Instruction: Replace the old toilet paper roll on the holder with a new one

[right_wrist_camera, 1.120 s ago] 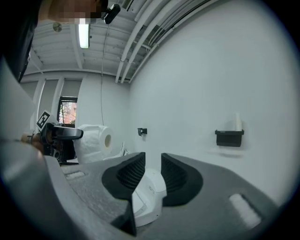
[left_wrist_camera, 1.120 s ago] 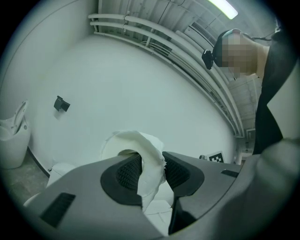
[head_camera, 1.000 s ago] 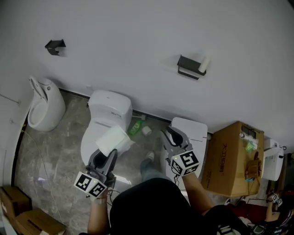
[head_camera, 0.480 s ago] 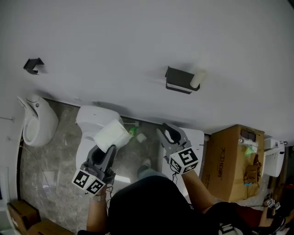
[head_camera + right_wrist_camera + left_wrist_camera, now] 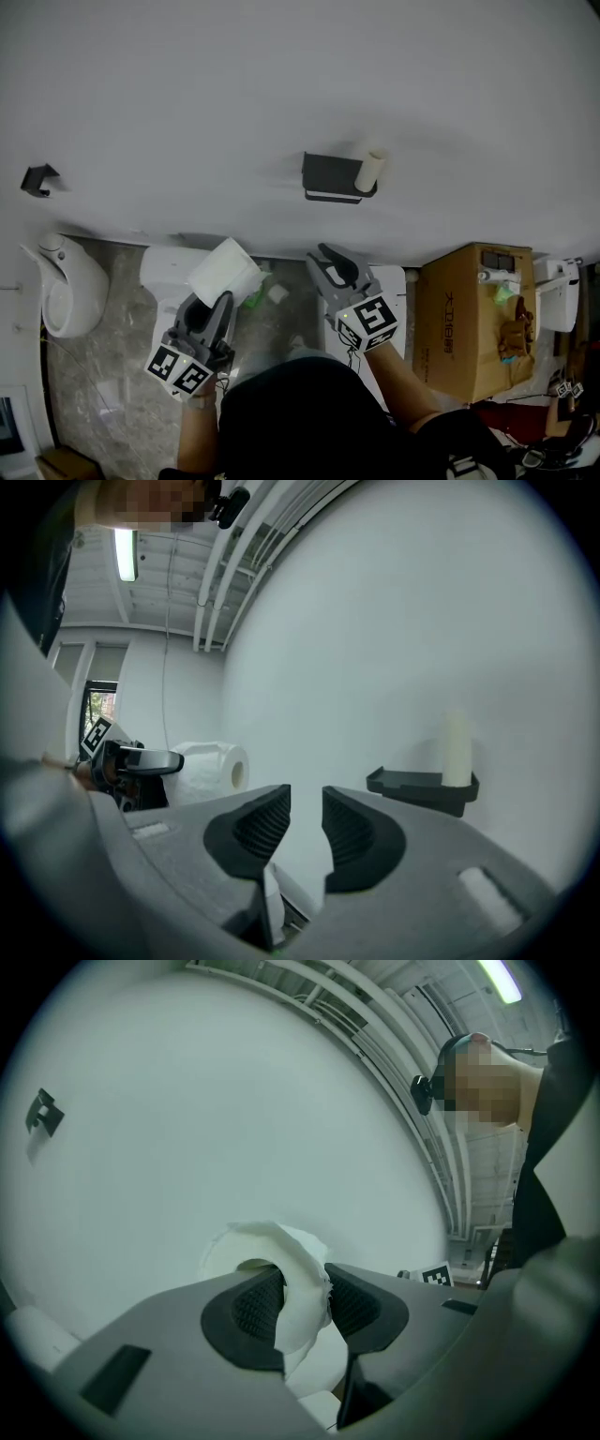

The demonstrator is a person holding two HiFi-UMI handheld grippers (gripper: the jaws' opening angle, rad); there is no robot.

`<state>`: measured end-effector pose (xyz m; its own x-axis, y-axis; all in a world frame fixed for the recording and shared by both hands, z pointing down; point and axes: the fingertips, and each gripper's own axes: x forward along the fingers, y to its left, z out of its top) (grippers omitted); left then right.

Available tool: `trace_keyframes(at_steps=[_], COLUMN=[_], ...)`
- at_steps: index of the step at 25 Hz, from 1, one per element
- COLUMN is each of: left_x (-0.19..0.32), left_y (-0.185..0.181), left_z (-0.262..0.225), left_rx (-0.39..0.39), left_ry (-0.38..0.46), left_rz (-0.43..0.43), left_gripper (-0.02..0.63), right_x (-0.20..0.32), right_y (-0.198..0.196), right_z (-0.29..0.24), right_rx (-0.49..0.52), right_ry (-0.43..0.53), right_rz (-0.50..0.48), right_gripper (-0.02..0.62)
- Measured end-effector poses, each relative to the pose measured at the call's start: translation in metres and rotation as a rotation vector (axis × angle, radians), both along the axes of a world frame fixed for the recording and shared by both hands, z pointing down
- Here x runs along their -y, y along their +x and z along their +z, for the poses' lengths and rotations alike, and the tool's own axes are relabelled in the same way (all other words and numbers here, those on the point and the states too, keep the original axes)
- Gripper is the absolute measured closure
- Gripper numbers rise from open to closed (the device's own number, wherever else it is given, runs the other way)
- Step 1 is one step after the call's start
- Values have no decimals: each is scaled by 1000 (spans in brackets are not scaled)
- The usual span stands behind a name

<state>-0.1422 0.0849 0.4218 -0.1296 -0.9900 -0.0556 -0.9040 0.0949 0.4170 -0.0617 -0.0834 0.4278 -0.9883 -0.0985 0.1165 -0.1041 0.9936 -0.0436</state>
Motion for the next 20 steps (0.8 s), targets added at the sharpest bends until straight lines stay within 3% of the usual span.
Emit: trace_keyframes(at_steps=[20], left_x=[130], left_y=[-47], left_z=[2], left_rx=[-12], left_ry=[23], left_rz=[337], left_gripper=[465], right_x=[113], right_y=[25], right_z=[-19], right_rx=[22], right_ry=[46], right_rz=[436], right_gripper=[492])
